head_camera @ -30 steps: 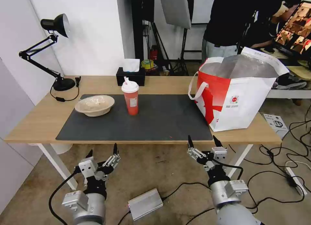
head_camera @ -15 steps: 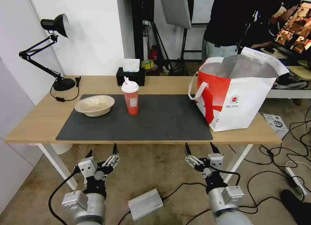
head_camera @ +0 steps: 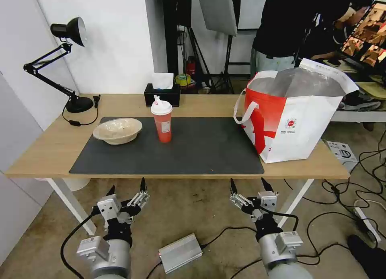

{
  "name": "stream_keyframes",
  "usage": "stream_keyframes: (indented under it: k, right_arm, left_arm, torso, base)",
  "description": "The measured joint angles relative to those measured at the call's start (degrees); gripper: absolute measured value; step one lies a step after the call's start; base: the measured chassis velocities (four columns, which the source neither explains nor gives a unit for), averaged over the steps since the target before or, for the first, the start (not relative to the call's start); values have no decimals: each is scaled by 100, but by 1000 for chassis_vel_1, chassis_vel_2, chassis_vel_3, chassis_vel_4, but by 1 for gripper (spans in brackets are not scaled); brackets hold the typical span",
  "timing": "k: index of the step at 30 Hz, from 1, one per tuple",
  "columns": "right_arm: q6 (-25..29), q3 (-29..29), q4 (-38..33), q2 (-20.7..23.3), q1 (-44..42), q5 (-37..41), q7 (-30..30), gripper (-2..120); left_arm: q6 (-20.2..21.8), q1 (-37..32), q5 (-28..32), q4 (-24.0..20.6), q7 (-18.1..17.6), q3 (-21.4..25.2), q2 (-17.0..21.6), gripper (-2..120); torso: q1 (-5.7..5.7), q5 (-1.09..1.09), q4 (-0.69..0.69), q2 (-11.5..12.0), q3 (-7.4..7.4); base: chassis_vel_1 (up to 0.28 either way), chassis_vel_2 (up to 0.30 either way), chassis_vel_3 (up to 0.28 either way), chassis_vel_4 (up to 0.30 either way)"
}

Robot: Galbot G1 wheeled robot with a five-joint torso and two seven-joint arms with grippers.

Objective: Pick up the trash from the table and place it into the takeout bag.

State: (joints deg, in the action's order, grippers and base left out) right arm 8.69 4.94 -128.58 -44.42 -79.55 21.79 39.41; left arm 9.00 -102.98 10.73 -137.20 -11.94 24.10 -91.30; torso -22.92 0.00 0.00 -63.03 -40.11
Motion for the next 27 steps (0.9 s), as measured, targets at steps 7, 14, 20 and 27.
stream_keyframes:
  k: [7,14,20,27]
  right_arm:
    - [587,36,44,146,507,-139,-1035,100]
    - [754,169,63,269,1010,151,-1659,100]
    - [791,433,215,319,1764,578,-2248,100]
    - [730,704,510,249,2327,848,-2843,100]
  left_arm:
    - [-30,-25,-14,-25,44,13,0,100]
    - [-35,-27,-12,-41,44,34,0,100]
    - [-39,-22,-6,-37,32,65,-1,100]
    - [-43,-19,4,-36,26,112,-1,100]
  torso:
    - [0,0,1,0,0]
    - [0,0,0,0,0]
    - [0,0,1,0,0]
    - [0,0,0,0,0]
  base:
    - [0,0,0,0]
    - [0,0,0,0]
    - [0,0,0,0]
    - [0,0,0,0]
